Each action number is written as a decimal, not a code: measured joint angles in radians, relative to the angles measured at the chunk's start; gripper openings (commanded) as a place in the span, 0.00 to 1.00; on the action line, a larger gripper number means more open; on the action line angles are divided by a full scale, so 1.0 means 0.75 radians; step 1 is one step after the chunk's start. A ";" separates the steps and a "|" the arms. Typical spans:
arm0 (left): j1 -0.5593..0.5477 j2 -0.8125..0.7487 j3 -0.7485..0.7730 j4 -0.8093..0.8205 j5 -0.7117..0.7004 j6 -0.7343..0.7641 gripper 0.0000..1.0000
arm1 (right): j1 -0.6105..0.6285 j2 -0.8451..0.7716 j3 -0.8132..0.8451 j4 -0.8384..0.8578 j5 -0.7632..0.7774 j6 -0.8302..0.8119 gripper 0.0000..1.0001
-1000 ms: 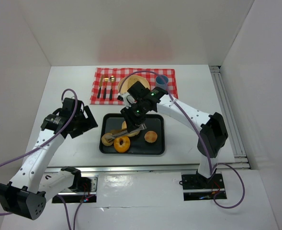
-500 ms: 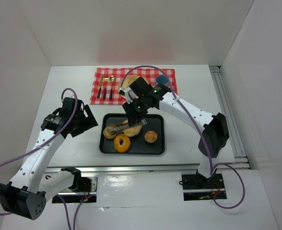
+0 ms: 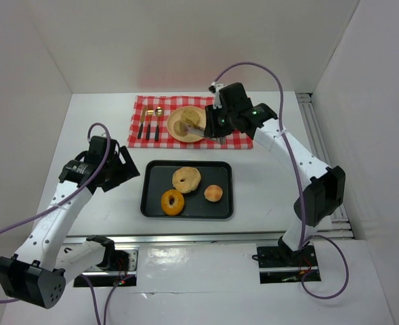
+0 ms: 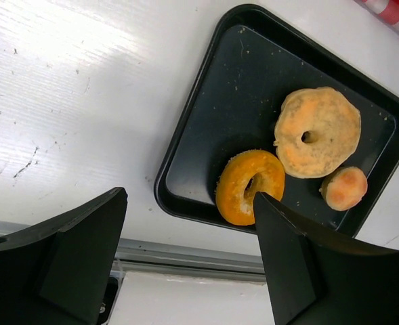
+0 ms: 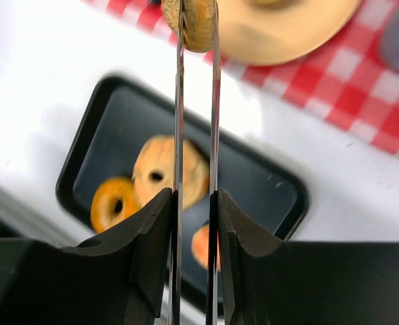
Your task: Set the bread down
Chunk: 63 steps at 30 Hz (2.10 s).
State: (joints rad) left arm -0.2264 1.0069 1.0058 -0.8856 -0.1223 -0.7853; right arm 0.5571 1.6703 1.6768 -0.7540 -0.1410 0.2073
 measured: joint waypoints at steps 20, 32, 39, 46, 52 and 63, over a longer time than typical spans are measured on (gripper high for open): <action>0.000 0.046 0.010 0.036 0.032 0.022 0.91 | -0.144 0.122 -0.110 0.166 0.056 0.103 0.42; 0.001 0.075 0.023 0.057 0.067 0.040 0.92 | -0.144 0.121 -0.032 0.160 0.046 0.116 0.59; 0.001 0.125 0.107 0.066 0.047 0.097 0.92 | -0.178 -0.020 0.021 0.164 0.275 0.101 0.59; 0.001 0.176 0.170 0.084 0.019 0.140 0.92 | -0.453 -0.278 -0.223 0.327 0.688 0.127 0.59; 0.001 0.204 0.201 0.085 -0.015 0.178 0.95 | -0.616 -0.148 -0.397 0.554 0.796 0.180 0.59; 0.001 0.208 0.240 0.084 -0.040 0.210 0.97 | -0.654 0.289 -0.479 0.866 0.803 0.166 0.70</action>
State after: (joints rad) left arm -0.2256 1.1629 1.1858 -0.8223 -0.1520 -0.6281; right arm 0.0666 1.8870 1.3178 -0.1047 0.4614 0.3317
